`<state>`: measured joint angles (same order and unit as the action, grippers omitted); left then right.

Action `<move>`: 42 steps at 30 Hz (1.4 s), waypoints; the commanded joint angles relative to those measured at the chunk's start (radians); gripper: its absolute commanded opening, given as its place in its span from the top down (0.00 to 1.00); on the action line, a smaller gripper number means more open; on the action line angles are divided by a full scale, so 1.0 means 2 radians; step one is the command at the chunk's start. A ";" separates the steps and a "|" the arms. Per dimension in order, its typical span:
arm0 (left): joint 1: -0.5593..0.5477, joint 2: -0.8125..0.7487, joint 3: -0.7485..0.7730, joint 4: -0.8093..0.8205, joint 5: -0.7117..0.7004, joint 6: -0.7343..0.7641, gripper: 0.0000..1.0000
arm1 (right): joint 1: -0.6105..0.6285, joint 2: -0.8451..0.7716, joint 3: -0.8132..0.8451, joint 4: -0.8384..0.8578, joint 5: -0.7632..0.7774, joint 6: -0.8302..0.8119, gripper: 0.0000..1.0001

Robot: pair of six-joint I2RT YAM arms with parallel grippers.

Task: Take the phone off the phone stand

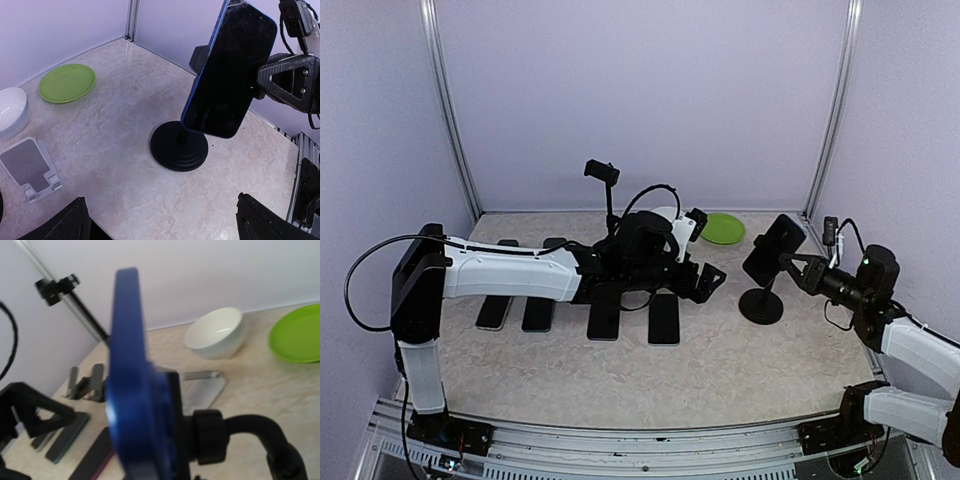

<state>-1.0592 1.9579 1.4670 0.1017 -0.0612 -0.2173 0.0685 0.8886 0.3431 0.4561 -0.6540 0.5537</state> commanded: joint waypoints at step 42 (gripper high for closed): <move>-0.043 0.110 0.128 0.003 -0.077 0.079 0.31 | 0.159 0.001 0.024 0.018 0.061 0.050 0.77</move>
<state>-1.1511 2.2078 1.7664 0.0231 -0.1783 -0.0540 0.3702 0.9134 0.3496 0.4892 -0.5182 0.6556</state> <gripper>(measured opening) 0.730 0.222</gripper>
